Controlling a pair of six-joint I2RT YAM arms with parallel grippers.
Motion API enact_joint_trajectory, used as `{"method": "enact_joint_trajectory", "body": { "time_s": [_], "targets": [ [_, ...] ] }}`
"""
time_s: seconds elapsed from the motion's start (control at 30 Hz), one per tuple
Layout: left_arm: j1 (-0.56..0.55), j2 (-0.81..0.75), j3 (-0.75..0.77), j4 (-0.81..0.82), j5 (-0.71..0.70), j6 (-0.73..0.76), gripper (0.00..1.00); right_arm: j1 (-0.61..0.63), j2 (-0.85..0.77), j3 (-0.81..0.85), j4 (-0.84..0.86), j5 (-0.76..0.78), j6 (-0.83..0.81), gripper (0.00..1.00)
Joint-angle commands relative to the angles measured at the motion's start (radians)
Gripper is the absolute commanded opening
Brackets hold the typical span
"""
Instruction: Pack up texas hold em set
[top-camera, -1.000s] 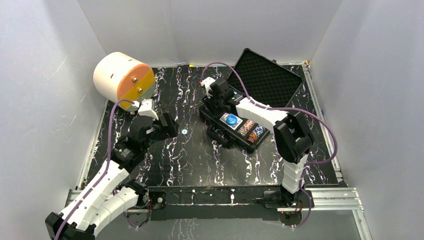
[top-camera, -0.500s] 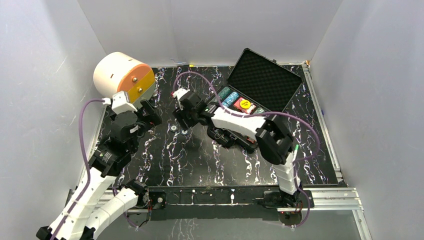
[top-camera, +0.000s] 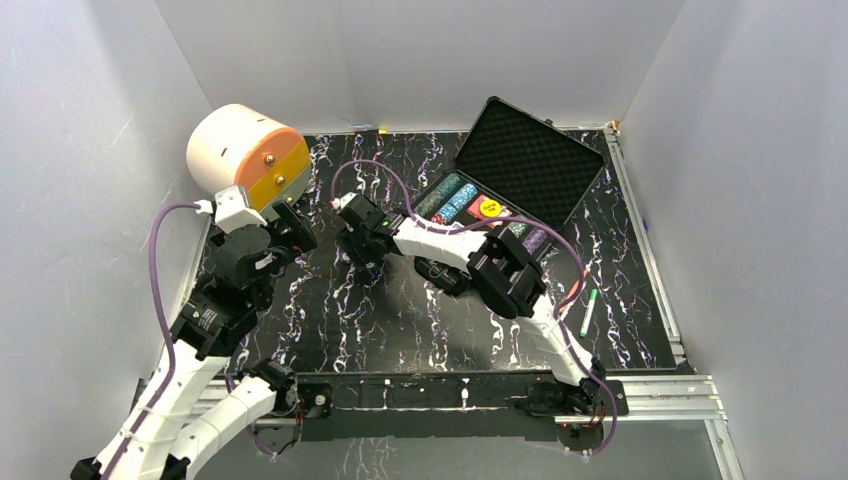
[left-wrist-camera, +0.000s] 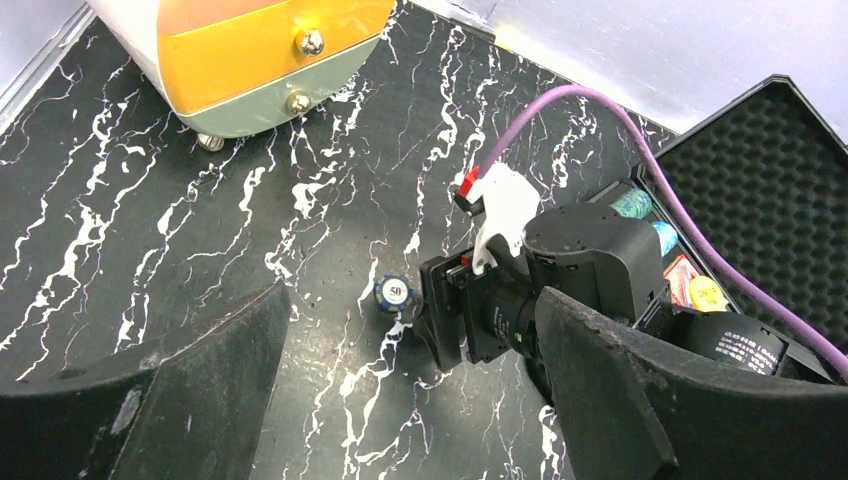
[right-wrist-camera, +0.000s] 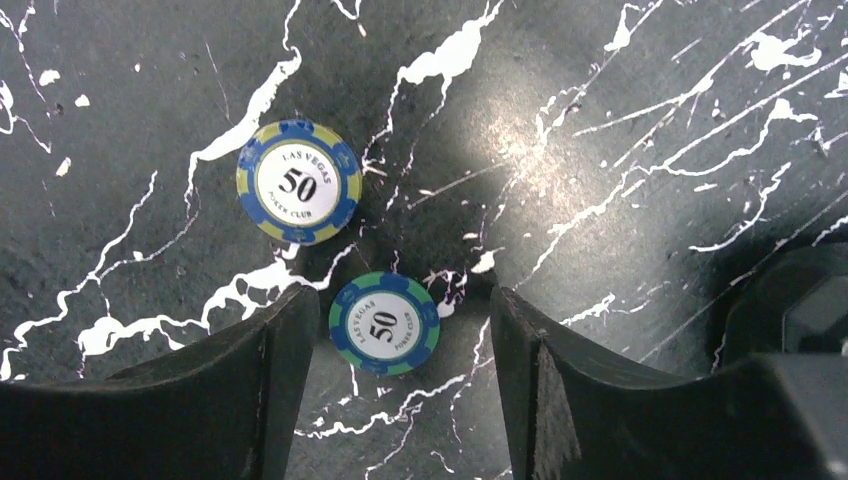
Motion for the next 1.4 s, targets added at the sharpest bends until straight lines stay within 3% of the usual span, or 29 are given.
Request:
{"method": "enact_joint_trajectory", "body": {
  "time_s": [0.0,0.2,0.37,0.9,1.17,1.37],
  "targets": [
    [0.003,0.003,0.011,-0.009,-0.032,-0.006,0.92,0.005,0.047,0.087,-0.077,0.017,0.012,0.69],
    [0.003,0.004,0.001,-0.011,-0.034,-0.008,0.93,0.010,0.052,0.082,-0.119,0.008,-0.004,0.64],
    [0.003,0.010,-0.005,-0.010,-0.028,-0.009,0.94,0.017,0.060,0.085,-0.190,-0.038,-0.026,0.51],
    [0.002,0.016,-0.038,0.012,-0.011,-0.015,0.95,0.019,0.083,0.068,-0.289,-0.046,-0.013,0.59],
    [0.002,0.017,-0.042,0.009,-0.011,-0.013,0.95,0.020,0.105,0.067,-0.266,-0.019,0.008,0.42],
    [0.003,0.014,-0.060,-0.028,0.021,-0.054,0.96,0.019,0.007,0.025,-0.226,0.032,0.055,0.41]
  ]
}}
